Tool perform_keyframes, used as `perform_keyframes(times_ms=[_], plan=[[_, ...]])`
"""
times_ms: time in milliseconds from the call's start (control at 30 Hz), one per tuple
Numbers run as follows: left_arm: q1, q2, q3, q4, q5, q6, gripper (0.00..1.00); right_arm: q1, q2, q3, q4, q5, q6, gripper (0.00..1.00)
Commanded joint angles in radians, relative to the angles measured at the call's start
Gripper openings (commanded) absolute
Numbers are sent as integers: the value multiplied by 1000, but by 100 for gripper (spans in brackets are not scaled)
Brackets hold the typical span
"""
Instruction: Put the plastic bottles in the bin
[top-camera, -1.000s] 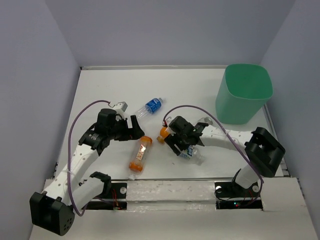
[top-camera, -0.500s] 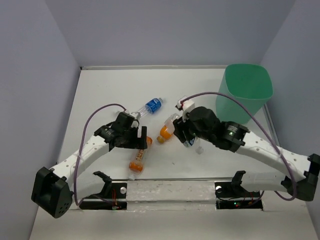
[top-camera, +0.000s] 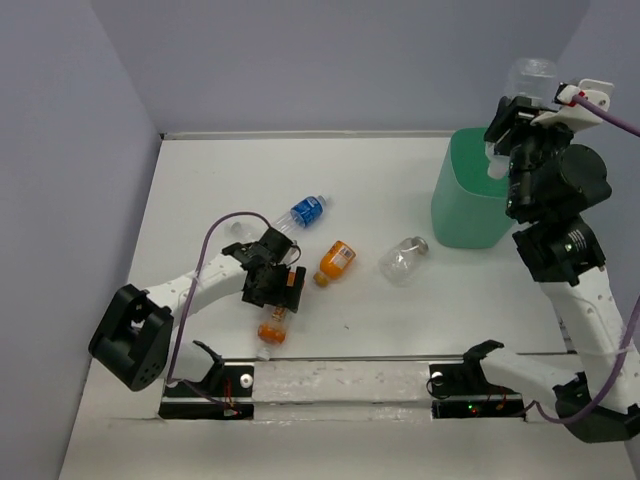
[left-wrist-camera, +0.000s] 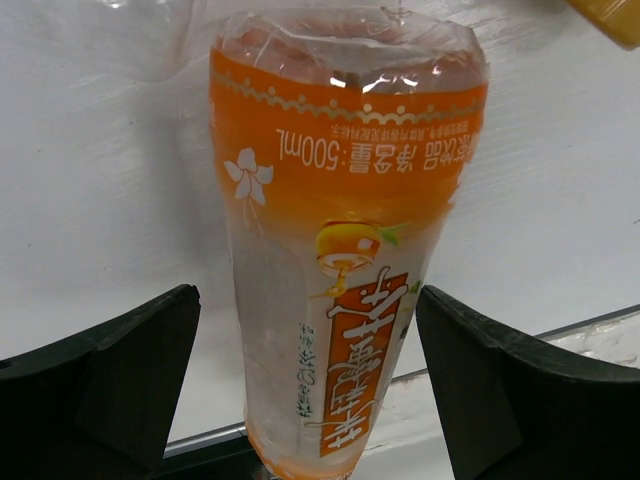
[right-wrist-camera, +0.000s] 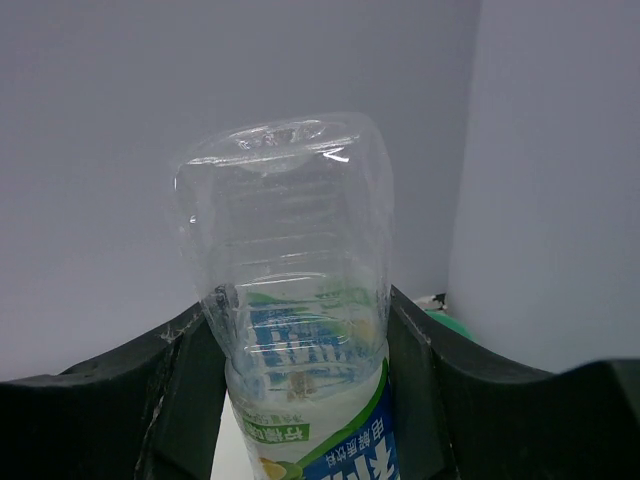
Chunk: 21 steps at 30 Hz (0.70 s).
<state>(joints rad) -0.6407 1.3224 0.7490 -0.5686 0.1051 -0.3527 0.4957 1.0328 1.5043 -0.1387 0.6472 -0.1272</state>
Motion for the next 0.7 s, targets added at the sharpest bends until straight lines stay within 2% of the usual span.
perform_keyframes(times_ms=[0, 33, 167, 200, 233, 267, 300, 333, 367, 467, 633, 667], plan=[[-16, 41, 32, -22, 19, 23, 99, -225, 113, -36, 157, -125, 38, 27], [-19, 47, 33, -24, 19, 21, 99, -312, 128, -71, 195, -158, 91, 27], [-28, 61, 30, -20, 21, 12, 86, -423, 200, -128, 220, -273, 184, 27], [-34, 63, 29, -19, 19, 9, 74, -424, 214, -142, 226, -285, 196, 28], [-36, 64, 30, -19, 18, 9, 71, -436, 219, -160, 234, -287, 202, 30], [-36, 64, 30, -22, 16, 11, 68, -436, 222, -192, 240, -285, 205, 37], [-39, 61, 32, -22, 15, 9, 60, -436, 223, -208, 243, -285, 210, 43], [-39, 57, 32, -25, 13, 9, 56, -436, 222, -220, 244, -282, 212, 65], [-40, 51, 33, -25, 15, 8, 53, -436, 219, -231, 243, -279, 213, 78], [-40, 2, 42, -31, 15, 6, 50, -436, 178, -257, 209, -284, 241, 100], [-47, -164, 151, -51, 41, -28, 50, -436, 60, -210, 33, -406, 329, 100], [-48, -210, 174, -50, 51, -32, 50, -436, 38, -207, 7, -508, 345, 100]])
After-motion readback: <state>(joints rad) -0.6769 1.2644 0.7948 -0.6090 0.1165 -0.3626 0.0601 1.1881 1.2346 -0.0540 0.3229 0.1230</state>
